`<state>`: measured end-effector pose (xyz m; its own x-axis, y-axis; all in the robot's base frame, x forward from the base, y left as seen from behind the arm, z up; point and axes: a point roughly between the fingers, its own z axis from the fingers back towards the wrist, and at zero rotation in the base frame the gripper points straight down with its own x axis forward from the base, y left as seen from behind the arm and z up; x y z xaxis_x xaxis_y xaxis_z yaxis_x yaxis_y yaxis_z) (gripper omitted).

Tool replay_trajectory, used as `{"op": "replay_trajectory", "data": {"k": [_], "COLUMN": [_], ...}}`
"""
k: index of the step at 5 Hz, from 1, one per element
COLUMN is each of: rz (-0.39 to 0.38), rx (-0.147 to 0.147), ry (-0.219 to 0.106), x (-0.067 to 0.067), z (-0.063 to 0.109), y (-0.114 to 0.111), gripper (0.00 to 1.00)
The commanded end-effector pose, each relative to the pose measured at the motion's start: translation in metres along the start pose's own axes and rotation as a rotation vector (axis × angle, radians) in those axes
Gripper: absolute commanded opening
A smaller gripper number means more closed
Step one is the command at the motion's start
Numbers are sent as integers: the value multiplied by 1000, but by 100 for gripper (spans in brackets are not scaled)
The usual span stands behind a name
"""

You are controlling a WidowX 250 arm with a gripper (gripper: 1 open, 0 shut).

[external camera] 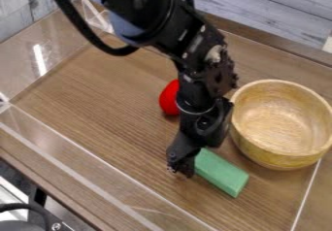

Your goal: Put the green block in the brown bowl

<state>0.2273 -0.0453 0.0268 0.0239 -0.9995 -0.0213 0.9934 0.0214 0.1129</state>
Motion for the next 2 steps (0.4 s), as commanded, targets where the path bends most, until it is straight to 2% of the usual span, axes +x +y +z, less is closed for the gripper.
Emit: {"op": "replay_trajectory", "data": {"k": [1,2], "rz": [-2,45], "rx": [39,64], "ry": [-10,9], "x": [23,30], "z": [1,19], "y": [8,16], "gripper": [0,0]}}
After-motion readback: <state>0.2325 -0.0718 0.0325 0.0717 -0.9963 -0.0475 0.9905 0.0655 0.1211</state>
